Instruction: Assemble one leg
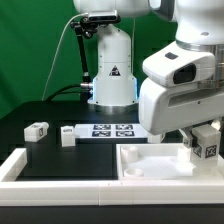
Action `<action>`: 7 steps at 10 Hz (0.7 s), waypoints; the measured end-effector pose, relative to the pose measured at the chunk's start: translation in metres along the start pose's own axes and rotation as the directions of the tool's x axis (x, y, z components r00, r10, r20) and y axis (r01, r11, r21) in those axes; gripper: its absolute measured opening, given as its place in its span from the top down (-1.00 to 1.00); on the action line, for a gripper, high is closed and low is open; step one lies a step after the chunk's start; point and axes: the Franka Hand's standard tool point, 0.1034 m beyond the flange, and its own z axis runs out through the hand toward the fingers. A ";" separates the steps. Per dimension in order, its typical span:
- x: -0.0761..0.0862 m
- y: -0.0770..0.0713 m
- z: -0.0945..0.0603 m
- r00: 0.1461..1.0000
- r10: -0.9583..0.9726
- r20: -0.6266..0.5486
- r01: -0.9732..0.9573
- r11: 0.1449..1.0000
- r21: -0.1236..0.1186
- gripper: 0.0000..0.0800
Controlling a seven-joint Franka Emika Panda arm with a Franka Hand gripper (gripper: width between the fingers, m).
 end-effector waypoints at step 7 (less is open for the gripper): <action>-0.002 -0.013 0.002 0.782 0.620 -0.068 -0.617 0.785 0.061 0.27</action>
Offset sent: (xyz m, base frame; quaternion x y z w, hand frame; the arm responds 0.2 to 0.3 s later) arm -0.0256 -0.0011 -0.0089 -0.0011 0.0189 0.2430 0.9698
